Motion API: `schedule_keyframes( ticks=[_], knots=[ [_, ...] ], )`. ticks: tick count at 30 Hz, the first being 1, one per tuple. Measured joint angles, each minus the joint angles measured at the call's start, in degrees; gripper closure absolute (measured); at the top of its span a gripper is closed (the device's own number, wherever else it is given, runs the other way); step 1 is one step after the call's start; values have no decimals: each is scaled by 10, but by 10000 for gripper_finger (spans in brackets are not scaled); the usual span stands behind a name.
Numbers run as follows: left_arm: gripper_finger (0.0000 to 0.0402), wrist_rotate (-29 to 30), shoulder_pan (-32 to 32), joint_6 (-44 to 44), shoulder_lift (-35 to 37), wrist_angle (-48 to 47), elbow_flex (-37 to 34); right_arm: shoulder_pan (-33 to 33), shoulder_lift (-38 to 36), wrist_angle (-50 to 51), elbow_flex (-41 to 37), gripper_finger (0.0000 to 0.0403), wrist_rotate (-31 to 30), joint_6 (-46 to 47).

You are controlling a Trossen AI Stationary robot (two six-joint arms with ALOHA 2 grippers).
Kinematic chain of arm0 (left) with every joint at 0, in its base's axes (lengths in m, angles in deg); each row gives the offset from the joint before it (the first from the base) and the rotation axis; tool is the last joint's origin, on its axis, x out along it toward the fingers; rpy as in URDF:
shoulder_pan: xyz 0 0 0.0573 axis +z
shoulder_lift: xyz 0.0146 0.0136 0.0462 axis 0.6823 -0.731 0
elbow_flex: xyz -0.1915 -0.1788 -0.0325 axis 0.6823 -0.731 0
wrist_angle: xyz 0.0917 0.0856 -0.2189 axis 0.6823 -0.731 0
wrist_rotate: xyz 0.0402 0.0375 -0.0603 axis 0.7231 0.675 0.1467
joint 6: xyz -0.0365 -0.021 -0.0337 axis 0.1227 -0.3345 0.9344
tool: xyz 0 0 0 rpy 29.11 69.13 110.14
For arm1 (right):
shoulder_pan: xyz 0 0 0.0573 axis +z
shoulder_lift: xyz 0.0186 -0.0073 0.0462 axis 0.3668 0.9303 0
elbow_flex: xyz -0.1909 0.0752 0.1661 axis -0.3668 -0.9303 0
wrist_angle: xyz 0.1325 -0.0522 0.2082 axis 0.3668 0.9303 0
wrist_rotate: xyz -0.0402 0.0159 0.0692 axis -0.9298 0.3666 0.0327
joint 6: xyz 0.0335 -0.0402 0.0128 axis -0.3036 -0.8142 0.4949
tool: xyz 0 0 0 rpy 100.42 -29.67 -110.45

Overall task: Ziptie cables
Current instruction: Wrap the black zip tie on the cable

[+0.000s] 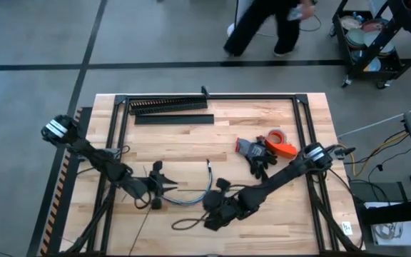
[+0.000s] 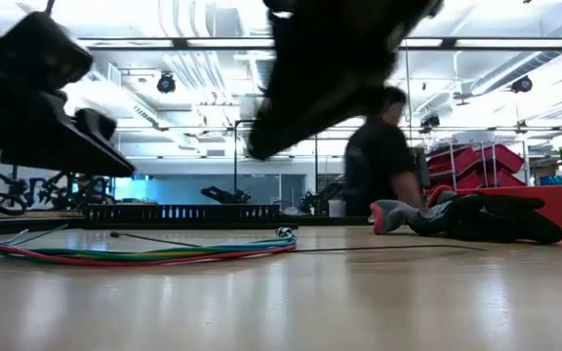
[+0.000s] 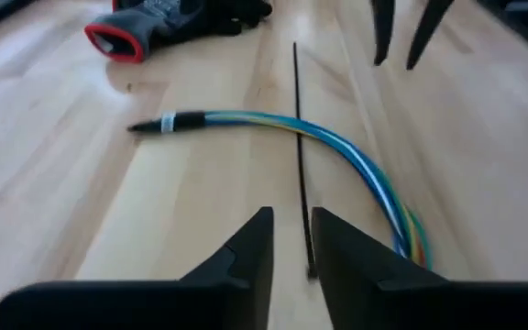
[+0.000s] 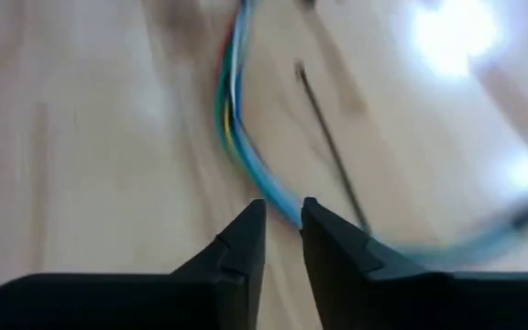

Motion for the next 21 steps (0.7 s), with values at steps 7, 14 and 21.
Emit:
schedule_keyframes(
  ticks=[7, 14, 21],
  knots=[
    [281, -25, -40, 50, 42, 26, -65, -73, 55, -142, 0, 309, 55, -134],
    [253, -53, -44, 68, 17, 28, -61, -112, 79, -205, -2, 295, 92, -218],
    [257, -55, -45, 86, -26, 46, -59, -122, 110, -257, -6, 319, 167, -223]
  ],
)
